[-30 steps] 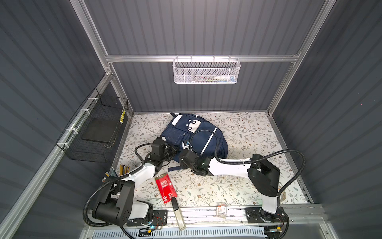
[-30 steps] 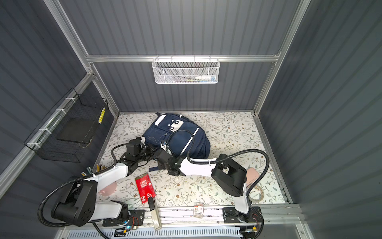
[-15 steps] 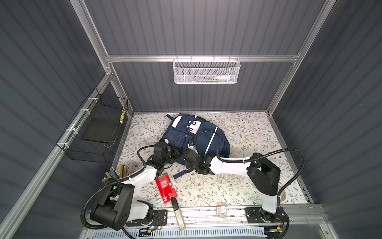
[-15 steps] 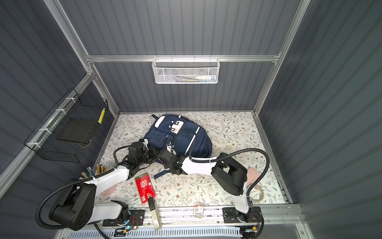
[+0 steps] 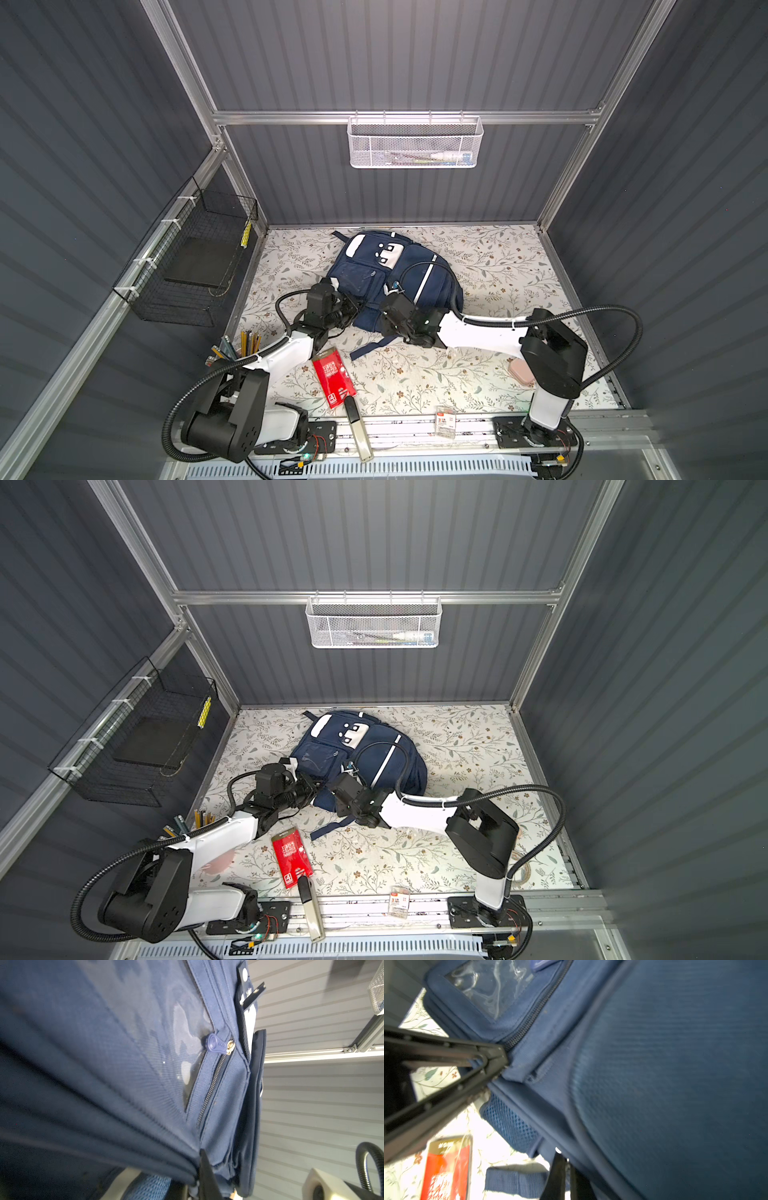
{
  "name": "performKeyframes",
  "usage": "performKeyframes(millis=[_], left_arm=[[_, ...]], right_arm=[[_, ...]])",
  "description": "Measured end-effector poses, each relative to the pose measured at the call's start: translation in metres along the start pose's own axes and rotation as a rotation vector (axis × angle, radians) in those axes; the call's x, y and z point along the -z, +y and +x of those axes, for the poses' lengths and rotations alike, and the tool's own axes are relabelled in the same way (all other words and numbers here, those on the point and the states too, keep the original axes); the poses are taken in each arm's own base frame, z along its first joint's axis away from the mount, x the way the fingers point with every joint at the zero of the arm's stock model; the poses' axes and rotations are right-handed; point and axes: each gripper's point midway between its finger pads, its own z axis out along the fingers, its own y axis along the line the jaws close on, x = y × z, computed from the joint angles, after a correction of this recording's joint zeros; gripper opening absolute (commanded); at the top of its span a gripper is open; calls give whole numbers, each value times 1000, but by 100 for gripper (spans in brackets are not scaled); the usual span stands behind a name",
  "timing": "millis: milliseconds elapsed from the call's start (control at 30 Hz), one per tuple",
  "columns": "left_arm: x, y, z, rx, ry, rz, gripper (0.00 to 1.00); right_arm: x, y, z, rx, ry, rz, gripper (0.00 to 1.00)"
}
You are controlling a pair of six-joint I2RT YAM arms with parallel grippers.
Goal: Pack the student bag
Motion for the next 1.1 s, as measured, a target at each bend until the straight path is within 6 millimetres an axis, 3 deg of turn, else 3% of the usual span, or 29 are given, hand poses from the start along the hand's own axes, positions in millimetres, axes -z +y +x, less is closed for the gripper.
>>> performKeyframes(millis=[133,300,500,833,1000,1100], left_arm=[[1,1,-1,-2,7,0,7],[2,2,-3,-6,10,-11,7],[3,1,-8,-11,14,-18,7],[-5,6,-14,-15,37,-39,7],[-18,12,-28,-11,22,-52,15],[-31,18,-40,-9,10,-64,22]], right_arm=[[8,-8,4,-4,10,-2,0],[17,-32,22,9,55,41,0],[34,-55,30,21,69,79,0],[70,-139,25,-37,46,151,0],[78,-140,28,27,66,155,0],[76,-118,45,118,123,134,0]])
